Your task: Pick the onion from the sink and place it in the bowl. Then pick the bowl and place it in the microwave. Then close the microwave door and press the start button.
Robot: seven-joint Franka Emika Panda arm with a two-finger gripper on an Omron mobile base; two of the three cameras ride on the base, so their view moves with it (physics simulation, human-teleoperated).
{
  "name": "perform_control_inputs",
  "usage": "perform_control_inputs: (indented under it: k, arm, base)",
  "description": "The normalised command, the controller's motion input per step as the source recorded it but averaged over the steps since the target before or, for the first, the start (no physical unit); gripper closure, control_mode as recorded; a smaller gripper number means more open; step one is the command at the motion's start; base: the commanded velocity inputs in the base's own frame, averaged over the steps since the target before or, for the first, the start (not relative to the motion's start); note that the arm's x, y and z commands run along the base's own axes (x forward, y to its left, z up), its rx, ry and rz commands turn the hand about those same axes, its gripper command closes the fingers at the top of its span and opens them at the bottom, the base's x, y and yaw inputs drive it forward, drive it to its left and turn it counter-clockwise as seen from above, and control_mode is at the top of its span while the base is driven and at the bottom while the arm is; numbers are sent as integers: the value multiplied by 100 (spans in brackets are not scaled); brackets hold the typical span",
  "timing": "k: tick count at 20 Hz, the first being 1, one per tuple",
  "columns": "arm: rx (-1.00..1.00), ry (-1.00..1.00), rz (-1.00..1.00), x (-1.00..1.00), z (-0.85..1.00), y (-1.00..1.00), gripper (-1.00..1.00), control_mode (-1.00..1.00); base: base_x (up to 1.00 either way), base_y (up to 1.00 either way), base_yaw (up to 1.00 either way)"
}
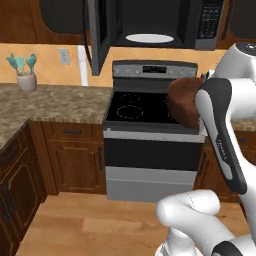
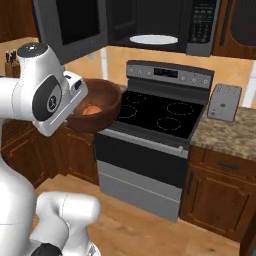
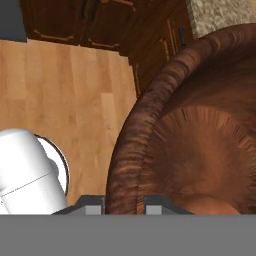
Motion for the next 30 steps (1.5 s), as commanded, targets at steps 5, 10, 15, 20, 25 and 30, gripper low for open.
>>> perform_control_inputs:
  k: [5,10,15,20,25,30]
  arm:
    - [0,0,0,0,0,0,100,100]
    - [0,0,0,0,0,0,100,100]
    - [0,0,0,0,0,0,100,100]
    - [0,0,0,0,0,0,100,100]
    - [0,0,0,0,0,0,100,100]
    - [0,0,0,0,0,0,100,100]
  base:
    - [100,-28,5]
    - [100,-18,4]
    - [65,-14,19]
    - [16,0,30]
    - [62,-32,20]
    - [59,-11,10]
